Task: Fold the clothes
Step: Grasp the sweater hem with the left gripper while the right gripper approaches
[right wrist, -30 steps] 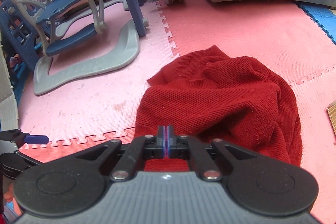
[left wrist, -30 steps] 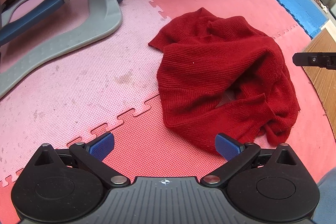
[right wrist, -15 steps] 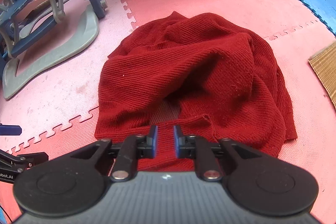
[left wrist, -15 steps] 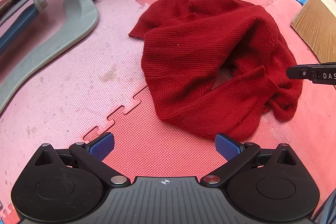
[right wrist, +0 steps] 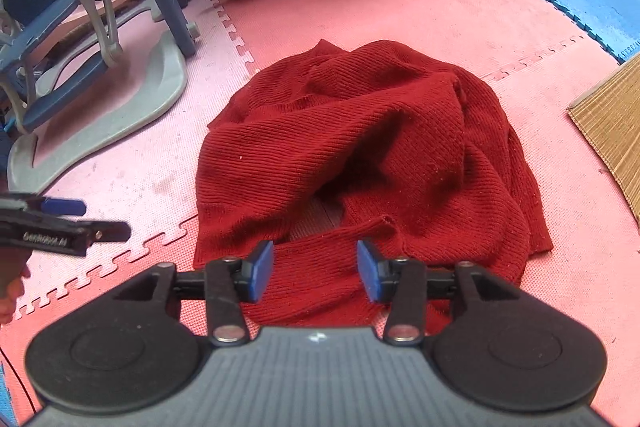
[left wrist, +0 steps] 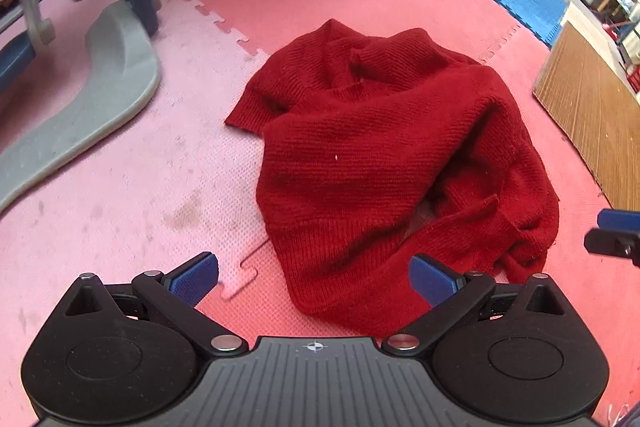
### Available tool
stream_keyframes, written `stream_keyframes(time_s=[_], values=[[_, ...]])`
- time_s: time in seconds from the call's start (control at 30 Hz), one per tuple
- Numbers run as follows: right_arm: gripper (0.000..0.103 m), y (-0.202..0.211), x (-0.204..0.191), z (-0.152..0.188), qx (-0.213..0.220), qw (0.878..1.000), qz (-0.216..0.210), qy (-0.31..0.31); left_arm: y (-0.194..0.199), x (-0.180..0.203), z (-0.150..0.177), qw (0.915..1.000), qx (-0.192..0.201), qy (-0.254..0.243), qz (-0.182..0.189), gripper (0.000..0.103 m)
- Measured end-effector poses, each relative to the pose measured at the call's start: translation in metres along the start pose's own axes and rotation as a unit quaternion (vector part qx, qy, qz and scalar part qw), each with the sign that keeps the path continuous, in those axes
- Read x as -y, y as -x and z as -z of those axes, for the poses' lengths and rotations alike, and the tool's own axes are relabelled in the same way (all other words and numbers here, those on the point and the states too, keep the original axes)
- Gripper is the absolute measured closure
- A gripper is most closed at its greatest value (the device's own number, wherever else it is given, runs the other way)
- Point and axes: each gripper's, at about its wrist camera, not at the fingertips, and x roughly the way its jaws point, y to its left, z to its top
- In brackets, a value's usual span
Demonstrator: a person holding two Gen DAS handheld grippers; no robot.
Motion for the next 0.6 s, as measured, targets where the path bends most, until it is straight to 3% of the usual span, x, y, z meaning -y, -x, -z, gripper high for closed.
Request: stream_keyframes(time_s=[0.2,0.47,0.6], values=[[0.052,-0.001,-0.010,0.012,-0.007,0.999,0.000,0.038,-0.031,0.006,-0.044,0.9947,-0.015,-0.096,-0.032,0.002],[0.050,-0.002,-0.010,0.025,-0.010,0.998,0.001,0.055,-0.081,-0.011,-0.050,0.9973,-0.021,-0.070,-0.009,0.002],[0.050,-0.003,-0.009,0.032,-0.010,0.998,0.002,0.061,-0.101,-0.018,-0.051,0.9985,-0.005,-0.048,0.025,0.002]])
